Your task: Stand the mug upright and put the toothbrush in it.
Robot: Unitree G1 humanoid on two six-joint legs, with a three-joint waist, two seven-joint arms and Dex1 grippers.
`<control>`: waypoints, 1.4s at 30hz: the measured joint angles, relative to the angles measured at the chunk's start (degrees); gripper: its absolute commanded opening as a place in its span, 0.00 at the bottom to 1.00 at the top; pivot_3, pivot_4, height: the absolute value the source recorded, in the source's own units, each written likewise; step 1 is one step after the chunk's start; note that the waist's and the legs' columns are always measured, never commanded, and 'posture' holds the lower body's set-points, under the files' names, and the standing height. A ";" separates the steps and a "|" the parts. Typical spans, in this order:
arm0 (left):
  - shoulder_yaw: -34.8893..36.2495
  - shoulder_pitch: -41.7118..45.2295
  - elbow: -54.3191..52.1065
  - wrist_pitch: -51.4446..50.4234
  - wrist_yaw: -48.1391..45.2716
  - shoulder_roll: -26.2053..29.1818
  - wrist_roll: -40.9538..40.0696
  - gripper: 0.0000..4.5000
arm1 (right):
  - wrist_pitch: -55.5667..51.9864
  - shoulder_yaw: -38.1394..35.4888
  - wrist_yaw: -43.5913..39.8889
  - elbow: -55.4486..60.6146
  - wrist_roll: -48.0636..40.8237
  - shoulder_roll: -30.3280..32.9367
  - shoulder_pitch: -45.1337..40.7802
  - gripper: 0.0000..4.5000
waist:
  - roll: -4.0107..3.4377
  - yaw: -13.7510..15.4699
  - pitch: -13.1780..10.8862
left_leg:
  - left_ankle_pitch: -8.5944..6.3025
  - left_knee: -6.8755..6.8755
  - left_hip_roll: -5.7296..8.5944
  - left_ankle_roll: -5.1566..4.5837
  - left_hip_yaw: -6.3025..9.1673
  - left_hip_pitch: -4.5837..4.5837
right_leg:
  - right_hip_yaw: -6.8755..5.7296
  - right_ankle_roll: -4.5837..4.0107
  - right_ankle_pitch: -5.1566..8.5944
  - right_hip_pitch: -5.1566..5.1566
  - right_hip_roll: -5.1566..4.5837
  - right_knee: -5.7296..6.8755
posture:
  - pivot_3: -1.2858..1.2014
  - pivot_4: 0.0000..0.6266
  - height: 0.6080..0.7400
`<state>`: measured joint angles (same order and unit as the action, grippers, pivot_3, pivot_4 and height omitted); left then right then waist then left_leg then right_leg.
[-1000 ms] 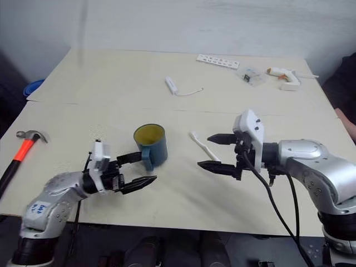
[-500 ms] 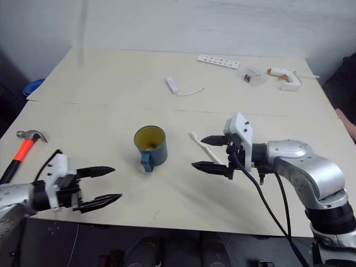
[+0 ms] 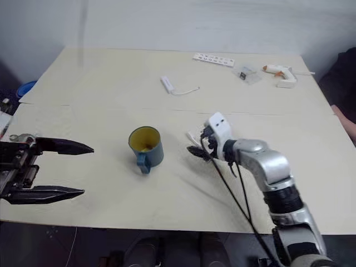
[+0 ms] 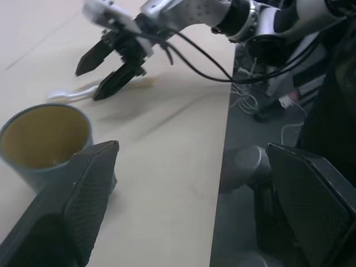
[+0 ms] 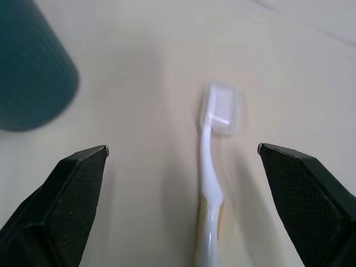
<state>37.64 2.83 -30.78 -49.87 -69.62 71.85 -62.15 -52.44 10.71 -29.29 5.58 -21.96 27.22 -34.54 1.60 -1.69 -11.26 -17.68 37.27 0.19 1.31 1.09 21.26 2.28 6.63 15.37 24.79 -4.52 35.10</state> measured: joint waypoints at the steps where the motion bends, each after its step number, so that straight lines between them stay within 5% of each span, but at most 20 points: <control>1: -1.57 0.51 -0.58 0.44 -0.58 0.10 0.38 1.00 | -0.50 0.27 0.82 -0.95 1.04 -0.06 -0.05 1.00 | 0.00 -0.05 0.00 | 0.00 -0.08 0.01 0.00 -0.01 0.04 | 0.02 0.00 0.00 0.13 0.03 -0.01 | 0.52 0.24 1.00; 3: -3.24 1.71 -0.59 0.79 -1.03 0.32 0.58 1.00 | -1.35 0.42 0.96 -1.20 1.86 -0.06 -0.89 1.00 | 0.00 -0.17 0.00 | 0.00 -0.11 -0.03 0.01 -0.03 0.07 | 0.06 0.00 0.00 0.24 0.11 0.00 | 0.52 0.24 1.00; 6: -5.42 3.78 -0.20 2.14 -1.17 0.60 2.08 1.00 | -1.38 0.83 0.88 -1.47 3.02 -0.09 -1.07 0.86 | 0.00 -0.17 0.00 | 0.00 -0.11 -0.05 0.01 -0.11 0.05 | 0.02 -0.01 0.01 0.23 0.17 0.03 | 0.52 0.24 1.00; 18: -9.05 4.89 2.30 4.71 -2.52 0.60 7.38 1.00 | -1.37 2.49 -2.09 -0.94 5.66 0.08 -1.12 0.05 | 0.01 -0.41 0.01 | 0.01 -0.05 -0.08 0.01 -0.15 -0.10 | -0.04 -0.03 0.02 -0.01 0.24 0.07 | 0.52 0.24 1.00; 25: -2.40 4.86 4.75 -1.03 -0.24 -0.07 4.06 1.00 | -0.27 1.28 -3.90 -1.68 5.10 -2.60 -3.30 0.03 | 0.00 -0.94 -0.01 | 0.01 -0.05 -0.09 0.01 -0.09 -0.05 | 0.02 -0.02 0.01 0.13 0.23 0.17 | 0.52 0.24 1.00; 31: 5.36 -0.02 6.55 -4.85 1.18 -2.50 4.20 1.00 | 7.64 -7.41 -2.13 -2.75 -2.30 -20.41 -15.26 0.03 | -0.01 -2.25 -0.01 | 0.06 -0.10 -0.22 0.10 -0.06 0.04 | 0.31 -0.10 0.06 0.70 0.35 0.74 | 0.52 0.24 1.00; 42: 9.26 -4.68 4.95 -4.99 1.72 -4.16 5.60 1.00 | 18.75 -7.47 0.31 -15.65 -4.34 -37.25 -19.36 0.03 | 0.01 -2.66 0.00 | 0.04 -0.19 -0.32 0.20 -0.06 0.07 | 0.15 -0.11 0.06 0.69 -0.07 0.65 | 0.52 0.24 1.00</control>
<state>46.91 -1.85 -25.84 -54.85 -67.90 67.69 -56.55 -33.69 3.23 -28.98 -10.08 -26.31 -10.03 -53.90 1.60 -4.35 -11.26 -17.64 37.08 -0.14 1.50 1.03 21.33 2.42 6.52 15.44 25.48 -4.59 35.74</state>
